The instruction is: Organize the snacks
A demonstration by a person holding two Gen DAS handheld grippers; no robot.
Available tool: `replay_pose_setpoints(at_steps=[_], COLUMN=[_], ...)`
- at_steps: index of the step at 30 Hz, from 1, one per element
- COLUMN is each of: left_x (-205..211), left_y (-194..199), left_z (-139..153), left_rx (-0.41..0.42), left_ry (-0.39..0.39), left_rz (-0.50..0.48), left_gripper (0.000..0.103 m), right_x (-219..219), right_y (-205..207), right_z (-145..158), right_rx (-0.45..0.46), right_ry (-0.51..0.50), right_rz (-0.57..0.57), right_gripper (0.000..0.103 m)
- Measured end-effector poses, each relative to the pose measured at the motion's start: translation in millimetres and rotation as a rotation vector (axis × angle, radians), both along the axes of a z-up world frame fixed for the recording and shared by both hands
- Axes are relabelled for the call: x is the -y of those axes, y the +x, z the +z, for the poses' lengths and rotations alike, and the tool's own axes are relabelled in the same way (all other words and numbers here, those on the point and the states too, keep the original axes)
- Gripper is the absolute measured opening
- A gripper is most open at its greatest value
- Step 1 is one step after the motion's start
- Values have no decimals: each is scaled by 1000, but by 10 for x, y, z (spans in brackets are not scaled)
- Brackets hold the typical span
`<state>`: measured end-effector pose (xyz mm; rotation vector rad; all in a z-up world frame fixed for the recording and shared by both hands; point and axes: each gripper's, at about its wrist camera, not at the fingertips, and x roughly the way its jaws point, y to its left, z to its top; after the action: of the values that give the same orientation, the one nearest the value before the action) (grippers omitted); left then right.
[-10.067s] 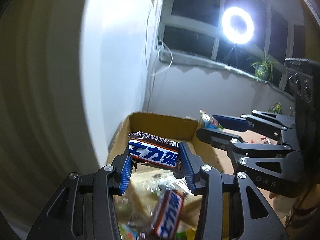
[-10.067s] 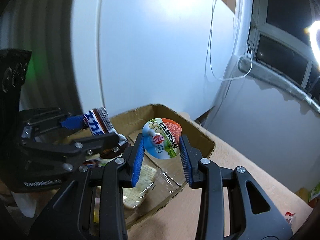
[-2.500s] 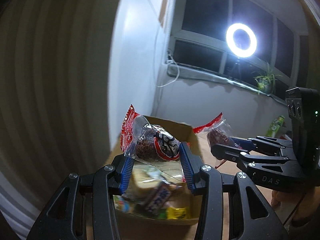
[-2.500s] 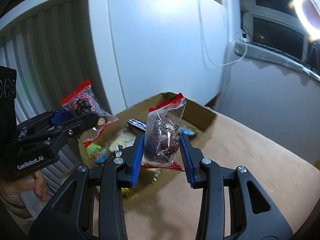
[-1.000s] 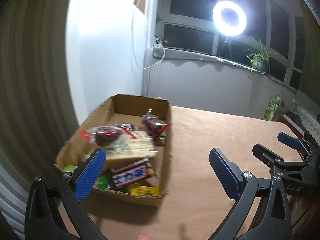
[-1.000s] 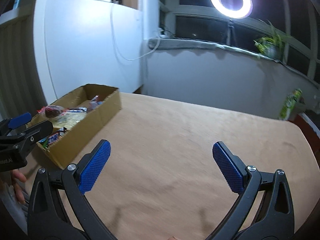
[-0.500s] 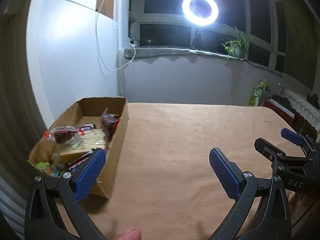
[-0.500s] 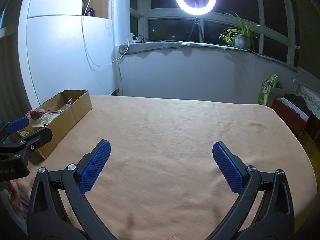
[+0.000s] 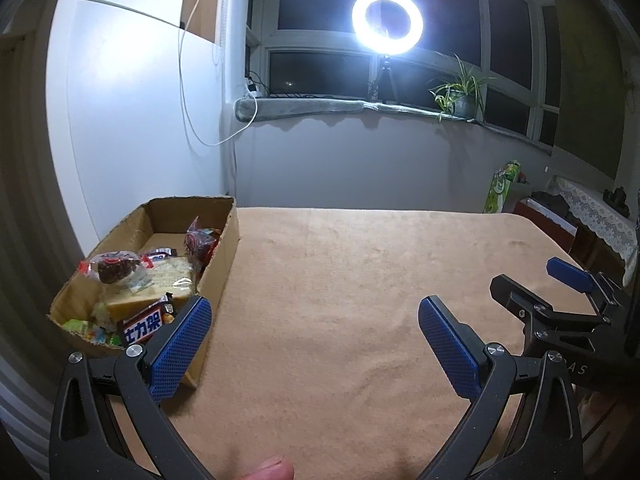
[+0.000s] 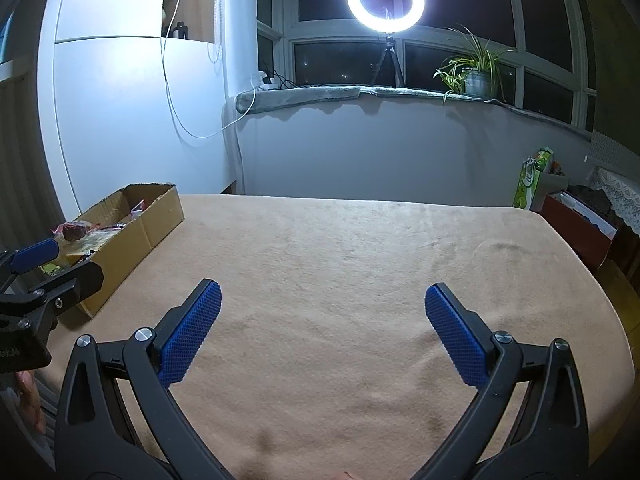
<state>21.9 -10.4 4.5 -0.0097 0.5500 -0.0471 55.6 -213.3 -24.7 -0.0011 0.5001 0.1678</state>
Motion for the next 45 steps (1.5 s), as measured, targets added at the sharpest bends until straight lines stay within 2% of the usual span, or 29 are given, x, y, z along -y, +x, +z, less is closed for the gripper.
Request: replay_pose_setpoints(at_steps=[21,29,38,45], left_x=[18,72,41,62], left_y=[-20,-8,27,3], left_z=[10,-6,-13,-14], left_rx=[4,1,-29,-13], left_ry=[13,46,-39,-3], left_rz=[9,19,-11,11], left_gripper=[103,103,103,103], right_x=[-28,-12,28,60], right_y=[-6,7,38,62], right_z=[15,25,38,12], right_rx=[-1,-4,-6,-12], right_ry=[-3,-2,-4,-8], right_rz=[1,3,2,8], right_gripper=[103,103,103,103])
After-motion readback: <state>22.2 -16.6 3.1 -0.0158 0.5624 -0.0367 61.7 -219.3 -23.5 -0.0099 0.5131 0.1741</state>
